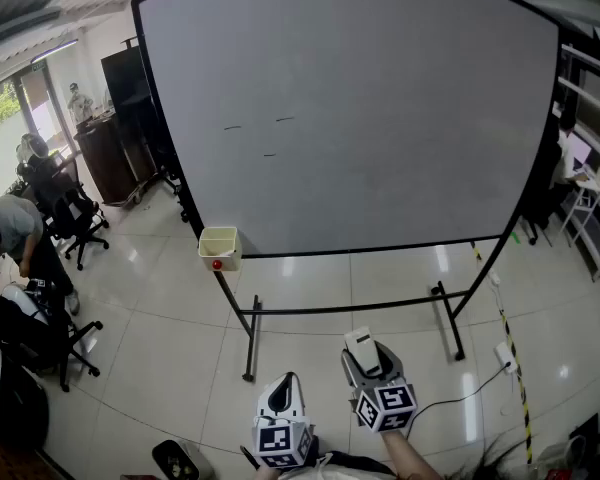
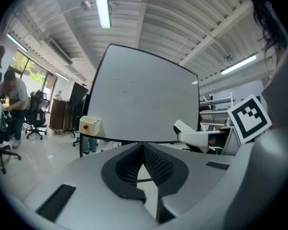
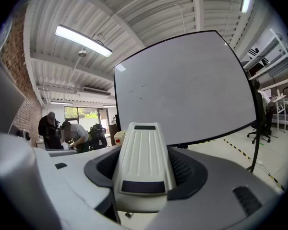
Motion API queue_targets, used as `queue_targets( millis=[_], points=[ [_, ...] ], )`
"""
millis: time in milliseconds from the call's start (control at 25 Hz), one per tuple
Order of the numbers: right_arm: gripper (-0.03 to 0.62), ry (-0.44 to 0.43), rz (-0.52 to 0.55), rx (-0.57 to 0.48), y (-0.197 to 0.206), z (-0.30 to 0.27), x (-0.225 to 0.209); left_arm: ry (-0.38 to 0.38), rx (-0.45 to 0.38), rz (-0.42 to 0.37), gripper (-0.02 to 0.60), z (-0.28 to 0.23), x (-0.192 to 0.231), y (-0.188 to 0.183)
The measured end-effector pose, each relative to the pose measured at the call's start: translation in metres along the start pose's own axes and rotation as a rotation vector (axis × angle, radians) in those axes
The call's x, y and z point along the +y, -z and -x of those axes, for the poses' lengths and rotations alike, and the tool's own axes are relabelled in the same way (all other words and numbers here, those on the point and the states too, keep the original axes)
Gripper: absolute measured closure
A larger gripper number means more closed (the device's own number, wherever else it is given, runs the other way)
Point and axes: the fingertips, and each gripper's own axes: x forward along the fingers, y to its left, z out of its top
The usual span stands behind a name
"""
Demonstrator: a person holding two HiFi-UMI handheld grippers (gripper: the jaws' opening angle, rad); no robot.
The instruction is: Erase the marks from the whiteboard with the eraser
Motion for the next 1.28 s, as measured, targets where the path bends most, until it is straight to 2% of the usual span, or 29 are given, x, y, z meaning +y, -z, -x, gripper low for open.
queue_targets(
  millis=[280, 520, 680, 800, 920, 1040, 1160, 1280],
  points=[
    [0.316, 0.01, 0.034, -0.181, -0.101, -0.1, -0.029, 0.012, 0.02, -0.005, 0.591, -0.053, 0.043, 0.001],
    [0.316, 0.048, 0.129, -0.334, -0.216, -0.22, -0.023, 0.039, -0.054, -0.037, 0.591, -0.131, 0.123, -0.054],
    [0.316, 0.104, 0.188, -0.408, -0.287, -0.274, -0.008, 0.047, -0.093, -0.045, 0.591, -0.171, 0.172, -0.089],
    [0.316, 0.164, 0.239, -0.463, -0.328, -0.301, -0.009, 0.057, -0.089, -0.036, 0.591, -0.198, 0.192, -0.098],
    [0.316, 0.258, 0.24, -0.502, -0.354, -0.309, -0.029, 0.073, -0.085, -0.029, 0.591, -0.211, 0.202, -0.099],
    [0.316, 0.312, 0.163, -0.522, -0.373, -0.319, -0.056, 0.077, -0.076, -0.014, 0.591, -0.227, 0.209, -0.093],
    [0.318, 0.357, 0.146, -0.528, -0.376, -0.33, -0.065, 0.068, -0.079, -0.01, 0.591, -0.238, 0.217, -0.099],
    [0.316, 0.38, 0.15, -0.539, -0.37, -0.333, -0.056, 0.033, -0.083, 0.012, 0.591, -0.247, 0.229, -0.105]
  ],
)
